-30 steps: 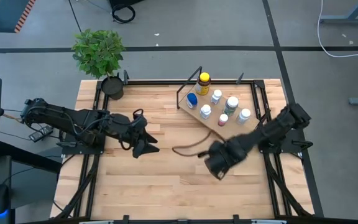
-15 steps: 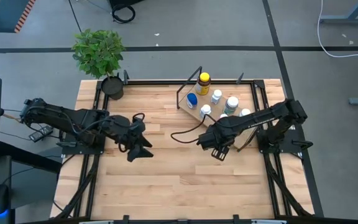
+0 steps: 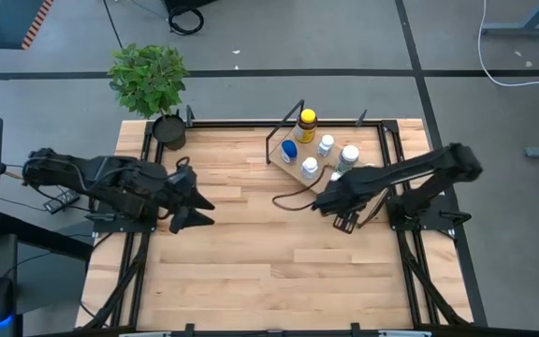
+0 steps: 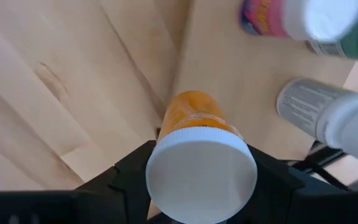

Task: Pick and place medicine bottles onto shelf by color
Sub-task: Put the orange medicine bottle on the shelf

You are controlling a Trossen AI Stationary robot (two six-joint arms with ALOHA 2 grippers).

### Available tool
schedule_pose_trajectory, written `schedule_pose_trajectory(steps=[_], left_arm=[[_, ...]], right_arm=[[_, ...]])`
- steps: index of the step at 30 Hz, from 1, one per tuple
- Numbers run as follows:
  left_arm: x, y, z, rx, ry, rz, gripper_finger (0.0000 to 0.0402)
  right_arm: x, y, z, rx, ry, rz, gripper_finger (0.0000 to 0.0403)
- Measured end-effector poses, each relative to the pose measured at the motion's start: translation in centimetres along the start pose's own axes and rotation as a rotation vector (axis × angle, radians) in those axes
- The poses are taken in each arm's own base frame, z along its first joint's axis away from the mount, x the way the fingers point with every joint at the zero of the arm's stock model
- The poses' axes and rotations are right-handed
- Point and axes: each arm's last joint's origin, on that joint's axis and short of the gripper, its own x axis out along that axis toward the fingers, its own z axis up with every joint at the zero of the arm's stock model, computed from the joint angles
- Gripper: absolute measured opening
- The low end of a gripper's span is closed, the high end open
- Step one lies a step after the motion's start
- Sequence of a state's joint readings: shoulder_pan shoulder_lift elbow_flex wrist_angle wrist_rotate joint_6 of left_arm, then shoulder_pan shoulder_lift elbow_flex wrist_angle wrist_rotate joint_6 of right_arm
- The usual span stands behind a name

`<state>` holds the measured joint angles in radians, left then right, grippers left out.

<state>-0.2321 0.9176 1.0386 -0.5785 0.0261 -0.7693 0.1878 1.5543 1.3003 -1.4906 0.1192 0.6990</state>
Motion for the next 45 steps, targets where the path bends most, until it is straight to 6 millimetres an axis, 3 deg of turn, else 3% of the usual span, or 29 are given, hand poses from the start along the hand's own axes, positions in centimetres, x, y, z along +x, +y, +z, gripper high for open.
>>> schedule_pose_trajectory(steps=[6,10,23,28,36,45], left_arm=[[-0.7,0.0,0.2,-0.001,-0.053,0.019,0.0302],[-0.7,0.1,0.2,-0.001,-0.059,0.026,0.0302],[-0.7,0.1,0.2,-0.038,-0.073,0.037,0.0302],[-0.7,0.1,0.3,-0.058,-0.09,0.052,0.0302],[-0.7,0.2,0.3,-0.084,-0.101,0.062,0.0302],[-0.7,0.2,0.3,-0.099,-0.105,0.063,0.0302]], right_arm=[[-0.8,-3.9,-2.3,0.138,-0.095,0.122,0.0209],[-1.1,-5.0,-2.7,0.083,-0.119,0.142,0.0209],[-0.9,-4.9,-2.4,-0.378,-0.143,0.123,0.0209],[0.3,-4.8,-2.5,-0.482,-0.116,0.105,0.0209],[2.9,-4.2,-2.5,-0.526,-0.106,0.108,0.0209],[4.2,-3.9,-2.4,-0.549,-0.124,0.097,0.0211]])
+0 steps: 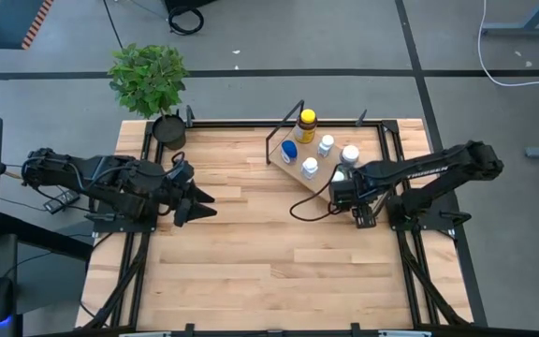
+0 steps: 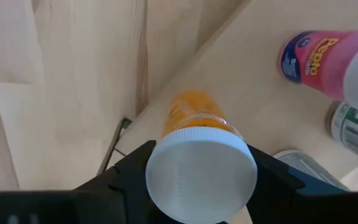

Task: Pick and place medicine bottles onto shelf by color
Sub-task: Put the orange medicine bottle on the shelf

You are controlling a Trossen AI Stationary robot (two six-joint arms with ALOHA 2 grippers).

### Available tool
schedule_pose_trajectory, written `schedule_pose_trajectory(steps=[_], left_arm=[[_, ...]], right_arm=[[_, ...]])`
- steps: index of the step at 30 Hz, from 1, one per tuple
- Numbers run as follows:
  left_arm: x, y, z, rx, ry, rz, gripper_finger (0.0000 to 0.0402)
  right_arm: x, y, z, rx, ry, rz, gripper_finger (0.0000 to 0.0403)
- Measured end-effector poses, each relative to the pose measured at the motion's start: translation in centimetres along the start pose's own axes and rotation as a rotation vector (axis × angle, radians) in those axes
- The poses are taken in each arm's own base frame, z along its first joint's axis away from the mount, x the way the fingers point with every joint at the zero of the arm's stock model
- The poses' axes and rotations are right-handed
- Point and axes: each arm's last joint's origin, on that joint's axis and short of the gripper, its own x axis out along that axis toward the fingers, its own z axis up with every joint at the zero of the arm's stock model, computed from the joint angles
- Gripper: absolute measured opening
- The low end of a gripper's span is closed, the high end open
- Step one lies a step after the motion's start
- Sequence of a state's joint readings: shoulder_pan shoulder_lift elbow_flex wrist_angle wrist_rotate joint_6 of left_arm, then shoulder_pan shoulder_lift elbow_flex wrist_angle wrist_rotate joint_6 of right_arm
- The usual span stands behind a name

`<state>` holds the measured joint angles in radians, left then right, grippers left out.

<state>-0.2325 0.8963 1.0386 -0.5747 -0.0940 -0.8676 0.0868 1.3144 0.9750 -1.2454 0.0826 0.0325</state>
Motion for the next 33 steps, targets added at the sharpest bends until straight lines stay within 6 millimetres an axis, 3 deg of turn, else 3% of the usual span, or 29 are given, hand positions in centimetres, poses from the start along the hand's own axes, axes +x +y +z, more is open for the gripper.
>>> schedule_pose_trajectory(steps=[5,33], left_arm=[[0.0,0.01,0.01,-0.007,-0.004,0.003,0.0302],[0.0,0.04,0.04,-0.012,-0.015,0.013,0.0302]], right_arm=[[0.82,0.03,-0.41,0.015,0.034,-0.008,0.0214],[0.82,0.01,-0.59,0.124,0.05,-0.022,0.0221]])
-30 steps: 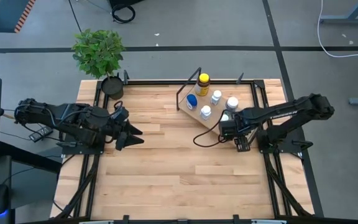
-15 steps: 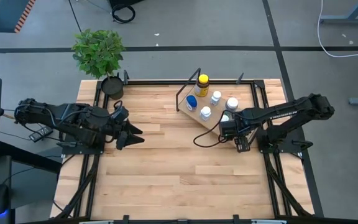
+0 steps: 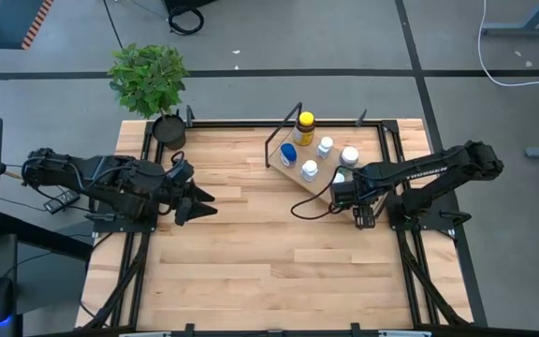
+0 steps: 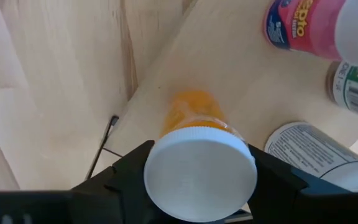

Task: Pick and place medicine bottles onto shelf by color
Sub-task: Put the orange medicine bottle on the shelf, then return to Home Position

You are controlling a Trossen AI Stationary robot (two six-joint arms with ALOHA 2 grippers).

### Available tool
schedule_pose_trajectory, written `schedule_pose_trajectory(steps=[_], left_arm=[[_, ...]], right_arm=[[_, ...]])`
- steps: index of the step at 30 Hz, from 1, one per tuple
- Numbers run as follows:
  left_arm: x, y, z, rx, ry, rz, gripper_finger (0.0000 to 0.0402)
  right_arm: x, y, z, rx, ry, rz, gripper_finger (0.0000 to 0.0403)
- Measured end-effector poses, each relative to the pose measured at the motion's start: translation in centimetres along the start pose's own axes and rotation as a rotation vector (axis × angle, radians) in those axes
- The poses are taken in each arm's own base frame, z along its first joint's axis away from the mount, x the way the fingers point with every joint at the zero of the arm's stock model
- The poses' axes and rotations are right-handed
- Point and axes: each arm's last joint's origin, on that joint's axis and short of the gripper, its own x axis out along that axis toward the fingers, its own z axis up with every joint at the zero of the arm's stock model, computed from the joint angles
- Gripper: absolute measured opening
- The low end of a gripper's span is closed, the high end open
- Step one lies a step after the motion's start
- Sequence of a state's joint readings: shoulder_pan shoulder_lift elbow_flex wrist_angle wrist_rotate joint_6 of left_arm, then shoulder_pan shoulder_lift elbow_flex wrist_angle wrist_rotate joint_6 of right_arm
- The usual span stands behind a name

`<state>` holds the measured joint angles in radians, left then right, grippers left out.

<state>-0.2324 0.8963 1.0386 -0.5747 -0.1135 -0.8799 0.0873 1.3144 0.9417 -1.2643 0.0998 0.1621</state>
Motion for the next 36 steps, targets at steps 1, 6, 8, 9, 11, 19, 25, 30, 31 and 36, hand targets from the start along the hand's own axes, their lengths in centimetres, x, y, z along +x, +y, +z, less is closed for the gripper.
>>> schedule_pose_trajectory(steps=[1,6,8,9,11,19,25,30,31,36], left_arm=[[0.0,0.0,0.0,0.0,0.0,0.0,0.0302],[0.0,0.0,0.0,0.0,0.0,0.0,0.0302],[0.0,0.0,0.0,0.0,0.0,0.0,0.0302],[0.0,0.0,0.0,0.0,0.0,0.0,0.0302],[0.0,0.0,0.0,0.0,0.0,0.0,0.0302],[0.0,0.0,0.0,0.001,0.0,-0.001,0.0302],[0.0,0.0,0.0,0.006,0.0,-0.001,0.0302],[0.0,0.1,0.1,0.019,-0.034,0.028,0.0302],[0.0,0.1,0.1,0.026,-0.05,0.042,0.0302],[0.0,0.1,0.3,0.071,-0.091,0.069,0.0302]], right_arm=[[0.0,0.0,0.0,0.01,0.001,0.0,0.0226],[-0.5,0.0,0.2,0.035,-0.019,0.004,0.0262],[-0.7,0.0,0.3,0.03,-0.024,0.005,0.0277],[-0.8,0.0,0.3,0.027,-0.028,0.005,0.0284],[-1.0,0.0,0.4,0.029,-0.032,0.006,0.0293],[-2.3,-0.4,-0.2,0.06,0.022,-0.037,0.03],[-4.9,-0.7,0.0,0.131,-0.014,-0.056,0.03],[-7.8,-0.9,0.6,0.217,-0.126,-0.026,0.03],[-8.4,-0.9,0.7,0.236,-0.153,-0.017,0.03],[-11.7,-1.2,1.3,0.341,-0.318,0.028,0.03]])
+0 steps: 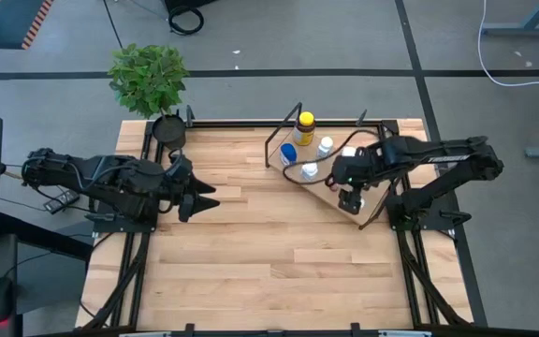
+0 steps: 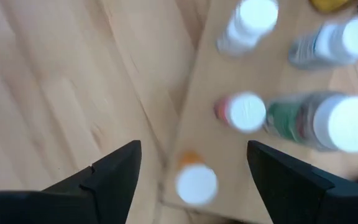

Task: Pick and place medicine bottles onto shelf by color
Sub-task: Return to Home Position

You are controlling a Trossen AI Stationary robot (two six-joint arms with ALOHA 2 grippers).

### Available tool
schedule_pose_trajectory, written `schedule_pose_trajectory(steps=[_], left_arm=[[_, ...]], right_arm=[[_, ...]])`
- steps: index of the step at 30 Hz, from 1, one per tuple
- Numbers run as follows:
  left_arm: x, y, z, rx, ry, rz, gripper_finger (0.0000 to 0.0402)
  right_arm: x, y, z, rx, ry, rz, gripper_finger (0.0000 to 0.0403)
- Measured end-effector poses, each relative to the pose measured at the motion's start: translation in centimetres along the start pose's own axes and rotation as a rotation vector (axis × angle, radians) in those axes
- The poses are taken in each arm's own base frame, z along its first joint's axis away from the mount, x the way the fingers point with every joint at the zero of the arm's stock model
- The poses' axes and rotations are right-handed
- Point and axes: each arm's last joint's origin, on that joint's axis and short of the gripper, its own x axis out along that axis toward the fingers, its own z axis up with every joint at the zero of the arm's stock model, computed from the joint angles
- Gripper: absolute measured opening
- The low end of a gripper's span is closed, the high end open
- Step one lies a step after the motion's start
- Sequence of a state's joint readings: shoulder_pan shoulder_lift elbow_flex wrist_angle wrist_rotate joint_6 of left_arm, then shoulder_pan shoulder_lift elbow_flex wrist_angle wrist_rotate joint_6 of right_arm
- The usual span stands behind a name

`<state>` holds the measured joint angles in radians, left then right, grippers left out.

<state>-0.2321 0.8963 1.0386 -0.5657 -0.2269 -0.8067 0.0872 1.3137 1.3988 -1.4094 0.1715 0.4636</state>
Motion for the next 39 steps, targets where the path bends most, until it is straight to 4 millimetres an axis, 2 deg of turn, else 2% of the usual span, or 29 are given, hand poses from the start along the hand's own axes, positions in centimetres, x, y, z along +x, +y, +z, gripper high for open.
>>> schedule_pose_trajectory(steps=[7,15,18,21,26,30,33,36,39], left_arm=[[0.0,-0.3,0.4,-0.005,-0.061,-0.01,0.0297],[0.0,-0.5,0.8,-0.047,-0.134,-0.004,0.0249],[-0.1,-0.8,1.1,-0.059,-0.164,-0.037,0.0222],[-0.2,-1.2,1.3,-0.067,-0.184,-0.07,0.0196],[-0.2,-1.4,1.2,-0.066,-0.182,-0.086,0.0157],[0.2,-1.4,1.1,-0.075,-0.171,-0.078,0.013],[0.4,-1.5,1.0,-0.072,-0.168,-0.078,0.0111],[0.3,-1.6,0.9,-0.04,-0.164,-0.083,0.0088],[-0.5,-1.5,1.1,-0.021,-0.181,-0.093,0.0056]], right_arm=[[-3.0,0.2,1.3,0.191,-0.152,0.078,0.03],[-4.2,0.6,2.7,0.232,-0.299,0.161,0.0295],[-3.9,1.7,3.5,0.251,-0.355,0.215,0.0284],[-2.2,3.8,3.5,0.176,-0.307,0.216,0.0272],[3.2,7.6,3.9,0.058,-0.199,0.165,0.0259],[7.4,9.6,5.0,0.045,-0.102,0.131,0.0257],[9.7,10.4,5.3,0.036,-0.009,0.144,0.0257],[10.0,11.0,5.3,0.018,-0.007,0.164,0.0256],[8.3,10.9,5.4,0.027,-0.101,0.197,0.0252]])
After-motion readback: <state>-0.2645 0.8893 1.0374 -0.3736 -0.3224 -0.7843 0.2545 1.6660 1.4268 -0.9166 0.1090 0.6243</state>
